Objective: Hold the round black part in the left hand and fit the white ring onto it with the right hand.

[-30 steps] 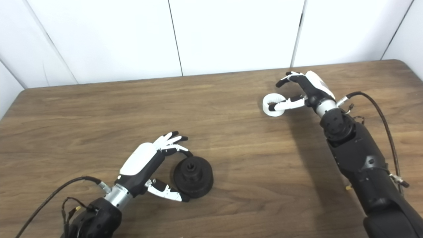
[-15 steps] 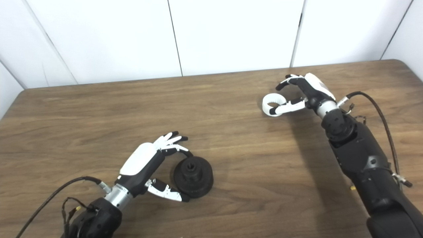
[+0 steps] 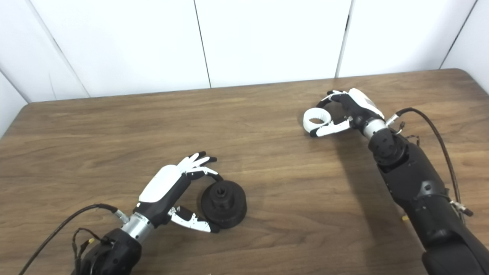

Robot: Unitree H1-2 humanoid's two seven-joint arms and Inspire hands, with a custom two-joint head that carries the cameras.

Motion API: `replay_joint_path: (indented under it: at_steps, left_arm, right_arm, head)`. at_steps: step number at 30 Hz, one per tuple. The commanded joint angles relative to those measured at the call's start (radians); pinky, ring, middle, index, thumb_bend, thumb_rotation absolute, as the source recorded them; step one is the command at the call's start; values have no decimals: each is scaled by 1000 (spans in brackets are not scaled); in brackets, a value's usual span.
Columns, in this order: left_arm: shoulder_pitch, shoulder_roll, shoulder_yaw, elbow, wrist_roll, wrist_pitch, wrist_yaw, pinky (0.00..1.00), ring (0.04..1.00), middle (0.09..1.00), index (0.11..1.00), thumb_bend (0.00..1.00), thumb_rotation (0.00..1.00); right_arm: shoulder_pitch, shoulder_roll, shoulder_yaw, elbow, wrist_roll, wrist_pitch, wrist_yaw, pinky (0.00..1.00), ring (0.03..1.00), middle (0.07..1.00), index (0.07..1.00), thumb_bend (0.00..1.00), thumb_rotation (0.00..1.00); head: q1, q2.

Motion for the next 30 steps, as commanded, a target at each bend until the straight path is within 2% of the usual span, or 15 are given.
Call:
replay_joint_path:
  at_steps: [1,12,17,18,19,20,21,30]
  left_arm:
    - [-9,10,-2,3,27,0,-3,991,992,923,622,836,246]
    - [-7,10,-3,-8,28,13,-8,990,993,923,621,837,250]
    - [-8,10,-4,-6,30,12,-6,991,994,923,622,836,256]
    - [-8,10,-4,-5,31,11,-5,992,993,923,621,836,257]
    - [-9,10,-5,-4,32,10,-3,991,992,923,620,836,260]
    - [-9,10,-5,-3,32,9,-2,991,992,922,618,836,262]
    - [-9,10,-5,-2,32,9,-2,991,992,922,618,835,263]
    - [-10,9,-6,2,31,6,0,990,992,923,613,837,253]
  right_arm:
    - [-50,-5,1,1,-7,-23,-16,925,983,924,674,1000,283]
    - [-47,11,-16,21,0,-62,-66,921,965,893,586,924,178]
    - [-49,12,-19,33,0,-79,-83,916,960,888,573,910,175]
    - [-50,12,-22,39,2,-84,-89,917,958,886,553,827,174]
    - [-50,12,-24,41,4,-88,-94,920,957,885,522,680,161]
    - [-51,12,-26,43,5,-92,-97,922,955,883,503,589,152]
    - [-51,12,-27,44,6,-93,-98,922,954,883,496,558,149]
    - [-49,9,-31,37,7,-93,-110,898,941,875,488,526,145]
  head:
    - [0,3]
    - [4,5]
    - [5,5]
    - [5,5]
    - [5,5]
    - [7,4]
    - [7,4]
    - [8,5]
